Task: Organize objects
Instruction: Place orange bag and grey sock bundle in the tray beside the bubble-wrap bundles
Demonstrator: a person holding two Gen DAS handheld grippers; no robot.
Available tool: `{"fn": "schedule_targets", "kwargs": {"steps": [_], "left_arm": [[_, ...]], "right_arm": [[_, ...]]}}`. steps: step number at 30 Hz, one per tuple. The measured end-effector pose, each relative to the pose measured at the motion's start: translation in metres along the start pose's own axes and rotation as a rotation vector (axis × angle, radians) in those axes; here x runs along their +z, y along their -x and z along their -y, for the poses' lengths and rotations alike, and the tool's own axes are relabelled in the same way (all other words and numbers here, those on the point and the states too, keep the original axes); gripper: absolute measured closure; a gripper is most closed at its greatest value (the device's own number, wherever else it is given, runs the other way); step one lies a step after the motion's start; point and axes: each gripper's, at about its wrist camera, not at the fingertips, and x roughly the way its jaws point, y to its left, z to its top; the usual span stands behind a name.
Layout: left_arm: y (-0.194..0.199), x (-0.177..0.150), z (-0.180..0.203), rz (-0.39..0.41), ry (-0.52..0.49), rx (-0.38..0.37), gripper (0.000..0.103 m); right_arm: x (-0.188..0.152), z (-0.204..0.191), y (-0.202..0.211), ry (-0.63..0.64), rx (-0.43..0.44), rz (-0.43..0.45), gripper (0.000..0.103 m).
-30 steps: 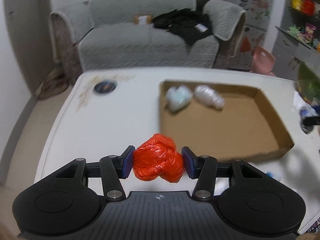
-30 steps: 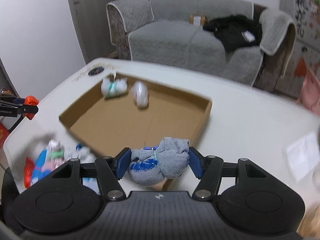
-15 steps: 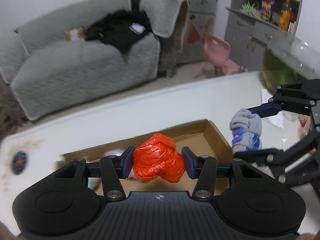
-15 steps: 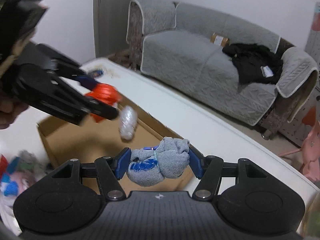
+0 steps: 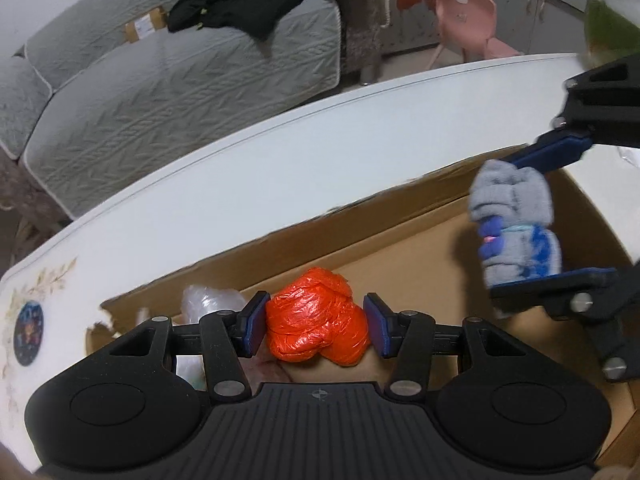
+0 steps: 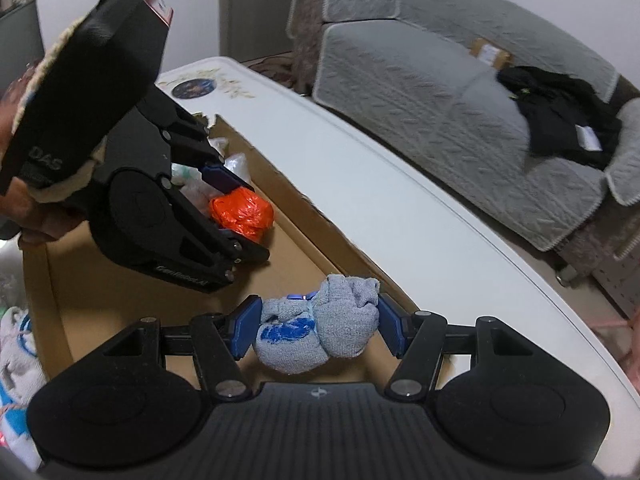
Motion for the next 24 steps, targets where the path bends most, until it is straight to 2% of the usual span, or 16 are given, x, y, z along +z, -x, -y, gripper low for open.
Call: {"fn": "schedule_targets", "kwargs": {"steps": [9,24], "left_arm": [[0.006,-0.003,-0.023,0.010,0.082,-0.034,0.045],[0.005,-0.006,-0.026,0.018,0.127,-0.041,0.044]], "right_arm": [[0.013,-0.007,-0.036,0.042,0.052,-0.037,0.045],[0.014,-0.005,-0.039,0.039,0.050,-0.056,0.043]]}}
